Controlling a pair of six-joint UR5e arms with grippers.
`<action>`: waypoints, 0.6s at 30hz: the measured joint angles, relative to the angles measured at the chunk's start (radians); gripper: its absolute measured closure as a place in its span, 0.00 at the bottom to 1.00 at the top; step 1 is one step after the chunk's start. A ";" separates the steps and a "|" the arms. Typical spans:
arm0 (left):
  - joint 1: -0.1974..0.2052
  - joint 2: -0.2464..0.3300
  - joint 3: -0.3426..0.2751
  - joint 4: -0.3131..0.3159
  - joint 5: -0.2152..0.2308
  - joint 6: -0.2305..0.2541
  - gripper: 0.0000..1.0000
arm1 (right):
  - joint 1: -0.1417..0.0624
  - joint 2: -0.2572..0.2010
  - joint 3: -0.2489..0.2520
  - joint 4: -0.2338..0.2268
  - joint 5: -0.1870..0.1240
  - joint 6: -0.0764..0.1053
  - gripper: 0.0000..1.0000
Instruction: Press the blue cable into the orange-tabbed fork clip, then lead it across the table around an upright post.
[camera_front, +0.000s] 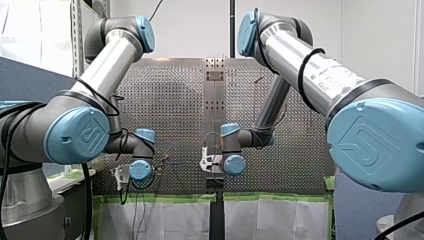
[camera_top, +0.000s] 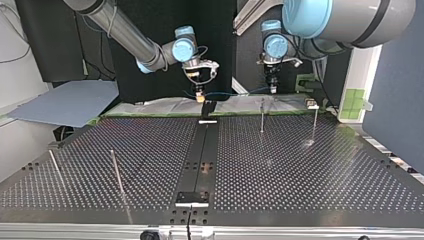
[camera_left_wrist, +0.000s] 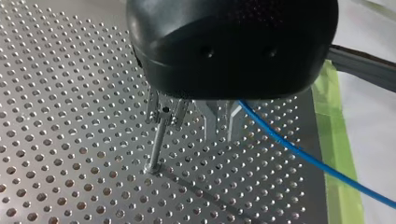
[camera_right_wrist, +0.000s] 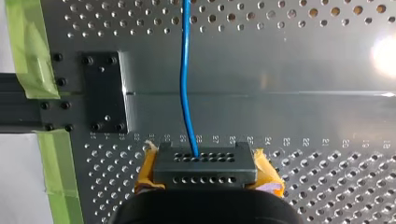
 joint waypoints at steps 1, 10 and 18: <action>0.000 -0.002 0.010 -0.008 -0.001 -0.001 0.85 | -0.002 0.002 -0.001 0.000 0.000 -0.001 1.00; 0.013 -0.004 0.062 -0.055 -0.019 -0.002 0.85 | -0.017 0.056 -0.028 0.004 -0.004 -0.008 1.00; 0.033 -0.004 0.078 -0.071 -0.022 -0.001 0.85 | -0.017 0.067 -0.060 0.017 -0.008 -0.008 1.00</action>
